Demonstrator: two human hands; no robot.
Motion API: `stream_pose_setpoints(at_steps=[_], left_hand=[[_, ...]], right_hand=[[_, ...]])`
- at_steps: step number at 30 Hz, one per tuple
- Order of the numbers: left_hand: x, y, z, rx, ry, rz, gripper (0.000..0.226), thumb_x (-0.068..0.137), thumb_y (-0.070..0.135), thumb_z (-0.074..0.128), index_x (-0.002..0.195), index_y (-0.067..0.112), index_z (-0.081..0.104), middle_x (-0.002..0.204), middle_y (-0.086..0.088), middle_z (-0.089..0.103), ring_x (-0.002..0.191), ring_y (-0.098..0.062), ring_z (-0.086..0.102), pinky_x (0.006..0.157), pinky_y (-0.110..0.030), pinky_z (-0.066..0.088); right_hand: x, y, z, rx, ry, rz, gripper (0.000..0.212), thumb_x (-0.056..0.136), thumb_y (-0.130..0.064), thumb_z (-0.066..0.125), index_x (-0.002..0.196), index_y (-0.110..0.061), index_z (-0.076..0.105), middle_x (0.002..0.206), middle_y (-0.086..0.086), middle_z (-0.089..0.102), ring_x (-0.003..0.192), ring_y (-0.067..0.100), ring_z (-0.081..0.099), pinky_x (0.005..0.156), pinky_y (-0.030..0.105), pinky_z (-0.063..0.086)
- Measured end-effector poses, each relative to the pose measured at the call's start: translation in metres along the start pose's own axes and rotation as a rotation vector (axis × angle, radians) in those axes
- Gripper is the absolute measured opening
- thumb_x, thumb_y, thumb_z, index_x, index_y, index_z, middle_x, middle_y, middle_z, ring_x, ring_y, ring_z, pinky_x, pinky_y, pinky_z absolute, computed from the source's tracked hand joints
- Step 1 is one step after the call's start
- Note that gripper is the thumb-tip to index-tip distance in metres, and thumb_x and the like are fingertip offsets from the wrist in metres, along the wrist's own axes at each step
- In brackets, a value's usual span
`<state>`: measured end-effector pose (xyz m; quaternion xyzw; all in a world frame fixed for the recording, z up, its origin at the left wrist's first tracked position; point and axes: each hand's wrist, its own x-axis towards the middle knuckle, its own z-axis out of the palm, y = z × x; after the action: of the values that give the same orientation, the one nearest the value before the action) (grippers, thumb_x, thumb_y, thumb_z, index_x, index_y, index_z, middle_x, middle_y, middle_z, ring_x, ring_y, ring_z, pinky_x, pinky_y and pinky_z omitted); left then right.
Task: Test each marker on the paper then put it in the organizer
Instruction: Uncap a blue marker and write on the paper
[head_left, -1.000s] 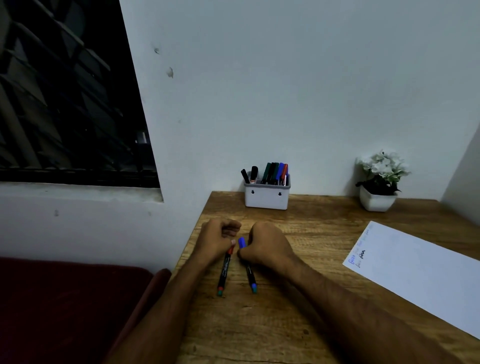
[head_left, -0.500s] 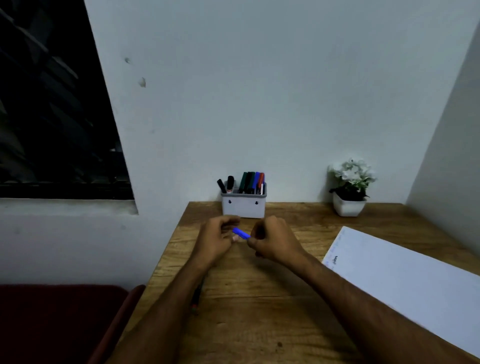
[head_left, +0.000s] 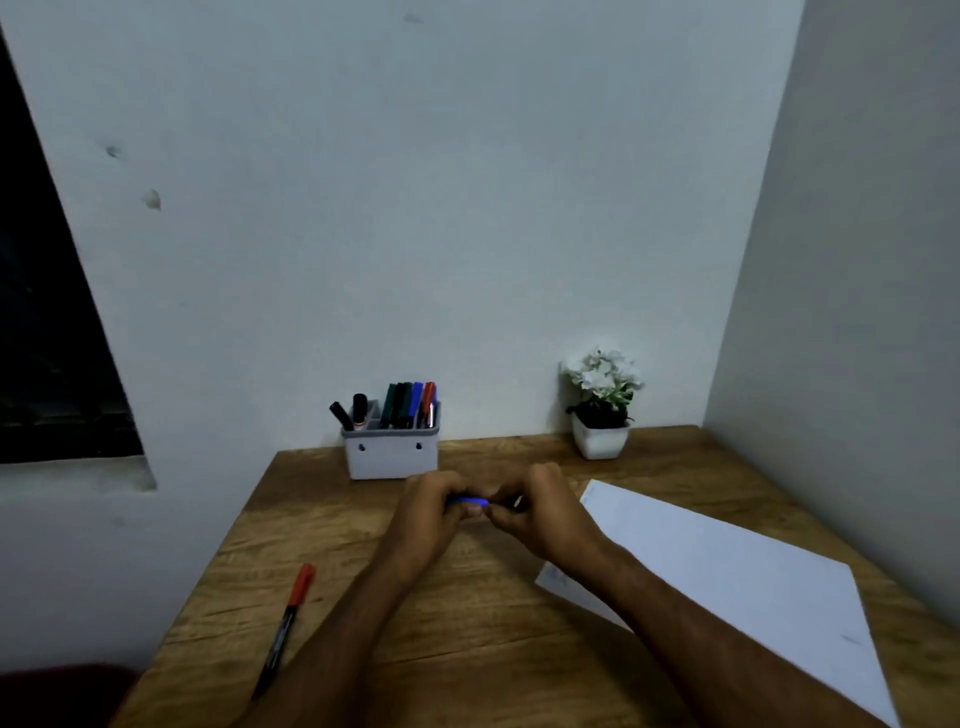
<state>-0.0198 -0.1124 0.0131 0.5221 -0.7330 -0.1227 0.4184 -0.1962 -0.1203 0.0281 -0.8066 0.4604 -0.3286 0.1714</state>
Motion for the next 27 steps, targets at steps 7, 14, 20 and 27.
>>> stream_pose_setpoints(at_steps=[7, 14, 20, 27], left_hand=[[0.007, 0.007, 0.017, -0.053, 0.050, -0.026, 0.023, 0.071, 0.003, 0.081, 0.085, 0.021, 0.079, 0.078, 0.018, 0.071, 0.081, 0.006, 0.065, 0.070, -0.006, 0.047], [0.008, -0.015, 0.016, 0.022, 0.066, -0.235, 0.025, 0.071, 0.014, 0.085, 0.094, 0.020, 0.079, 0.092, 0.009, 0.074, 0.085, 0.001, 0.063, 0.075, -0.006, 0.043], [0.002, -0.008, 0.033, 0.111, -0.047, -0.173, 0.020, 0.076, 0.021, 0.082, 0.093, 0.030, 0.076, 0.096, 0.017, 0.064, 0.088, 0.003, 0.056, 0.076, -0.009, 0.040], [0.002, -0.008, 0.035, 0.139, -0.047, -0.158, 0.026, 0.077, 0.020, 0.081, 0.102, 0.025, 0.075, 0.102, 0.010, 0.064, 0.088, -0.002, 0.056, 0.075, -0.011, 0.042]], right_hand=[[-0.006, 0.014, -0.012, 0.007, 0.028, 0.049, 0.016, 0.086, -0.026, 0.081, 0.082, -0.010, 0.083, 0.075, 0.002, 0.076, 0.064, 0.009, 0.064, 0.055, 0.017, 0.043], [-0.012, 0.040, -0.031, 0.040, 0.057, 0.202, 0.019, 0.084, -0.031, 0.084, 0.069, -0.023, 0.075, 0.071, -0.006, 0.072, 0.068, 0.005, 0.065, 0.060, 0.019, 0.046], [-0.019, 0.043, -0.041, 0.356, 0.072, 0.299, 0.001, 0.093, -0.008, 0.074, 0.093, -0.007, 0.073, 0.070, 0.005, 0.074, 0.054, 0.013, 0.067, 0.055, 0.035, 0.057], [-0.032, 0.049, -0.054, 0.786, 0.079, 0.326, 0.026, 0.105, 0.003, 0.047, 0.113, -0.005, 0.071, 0.090, 0.021, 0.075, 0.069, 0.031, 0.071, 0.062, 0.037, 0.062]])
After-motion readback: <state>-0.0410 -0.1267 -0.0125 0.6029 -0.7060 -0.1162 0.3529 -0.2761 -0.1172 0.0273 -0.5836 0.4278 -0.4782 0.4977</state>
